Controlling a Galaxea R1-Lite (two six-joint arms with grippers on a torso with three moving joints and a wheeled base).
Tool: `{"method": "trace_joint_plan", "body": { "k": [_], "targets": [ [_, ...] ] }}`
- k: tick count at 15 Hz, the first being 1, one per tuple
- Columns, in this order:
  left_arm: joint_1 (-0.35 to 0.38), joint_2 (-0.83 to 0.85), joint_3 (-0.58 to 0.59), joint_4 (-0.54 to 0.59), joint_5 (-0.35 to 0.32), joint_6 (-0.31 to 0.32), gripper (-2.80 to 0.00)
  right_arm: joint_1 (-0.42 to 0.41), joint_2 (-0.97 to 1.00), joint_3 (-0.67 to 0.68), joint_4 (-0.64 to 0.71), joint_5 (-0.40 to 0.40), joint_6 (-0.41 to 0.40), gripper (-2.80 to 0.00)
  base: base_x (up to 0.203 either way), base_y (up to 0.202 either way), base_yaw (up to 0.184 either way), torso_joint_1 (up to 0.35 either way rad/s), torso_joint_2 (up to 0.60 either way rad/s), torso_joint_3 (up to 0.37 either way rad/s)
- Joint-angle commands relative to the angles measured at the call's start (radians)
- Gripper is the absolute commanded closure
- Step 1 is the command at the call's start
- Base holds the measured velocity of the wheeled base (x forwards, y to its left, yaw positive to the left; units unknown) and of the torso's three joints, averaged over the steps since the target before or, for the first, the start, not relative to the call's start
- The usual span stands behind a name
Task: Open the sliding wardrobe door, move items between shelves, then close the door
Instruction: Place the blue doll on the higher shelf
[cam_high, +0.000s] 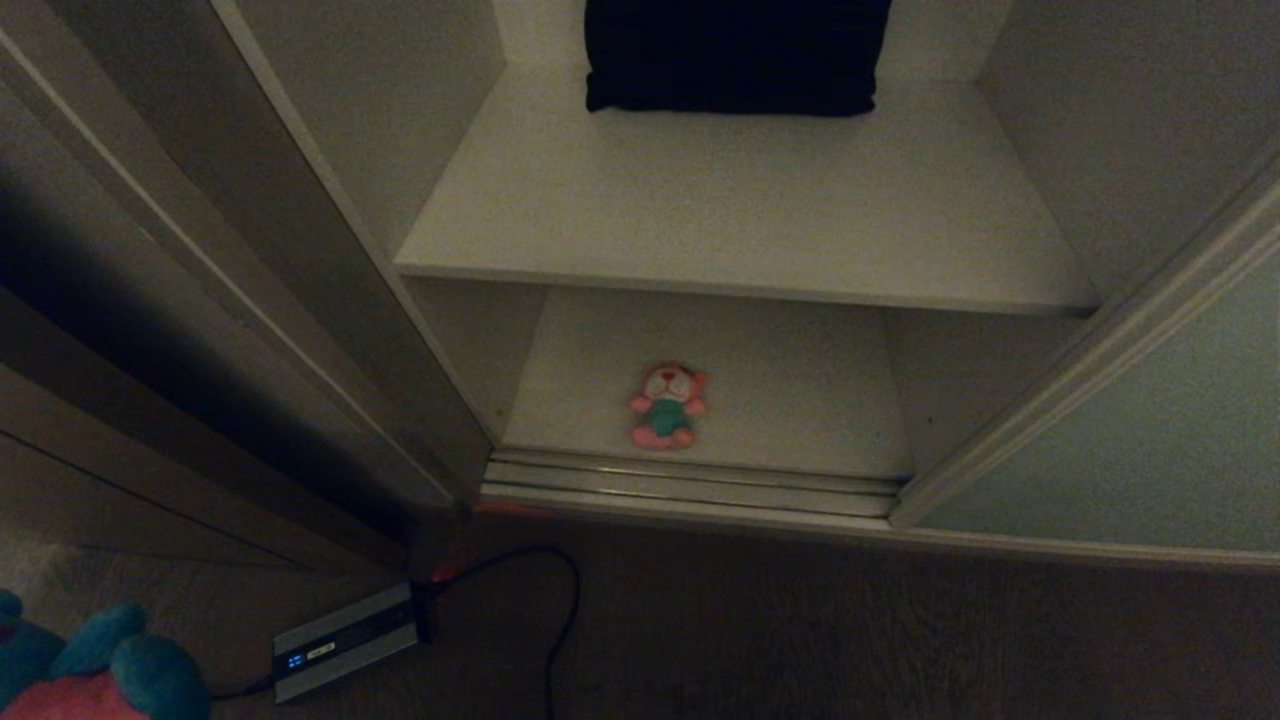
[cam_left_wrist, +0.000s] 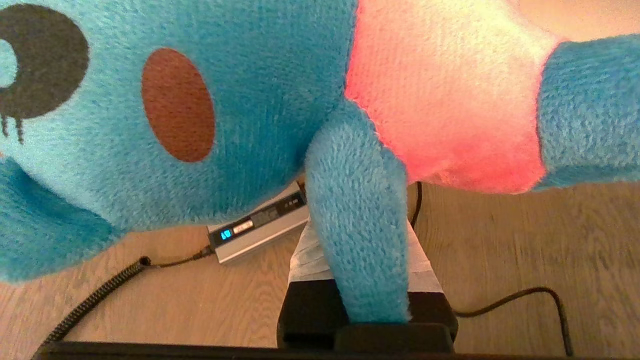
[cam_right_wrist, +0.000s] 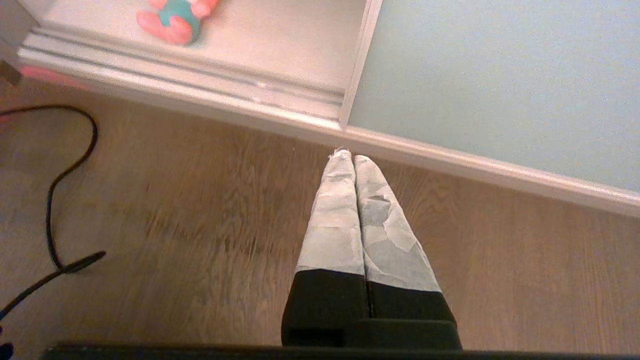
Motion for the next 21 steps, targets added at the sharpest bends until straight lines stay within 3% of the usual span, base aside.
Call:
{"method": "trace_joint_plan", "body": {
  "k": [1,10,14,19,21],
  "targets": [
    [0.0,0.003,0.0,-0.002,-0.002,0.001,0.0,0.0,-0.001,-0.001,0.001,0.001,-0.001,0.0,0.0,0.0,0.0,0.002,0.0,0.194],
    [0.0,0.003,-0.009,-0.02,-0.005,0.003,0.0,0.0,-0.001,-0.001,0.001,0.001,-0.001,0.0,0.0,0.0,0.0,0.004,0.0,0.075],
    [0.0,0.01,-0.255,-0.016,-0.064,0.012,0.0,0.0,-0.001,-0.001,0.001,0.001,-0.001,0.0,0.0,0.0,0.0,0.0,0.0,0.0],
    [0.0,0.194,-0.539,0.058,-0.242,0.035,0.0,0.0,-0.001,-0.001,0.001,0.001,-0.001,0.0,0.0,0.0,0.0,0.0,0.0,0.0],
    [0.002,0.315,-0.664,0.062,-0.394,0.035,0.0,0.0,-0.001,0.0,0.001,0.001,-0.001,0.0,0.0,0.0,0.0,0.0,0.0,0.0]
  ]
}}
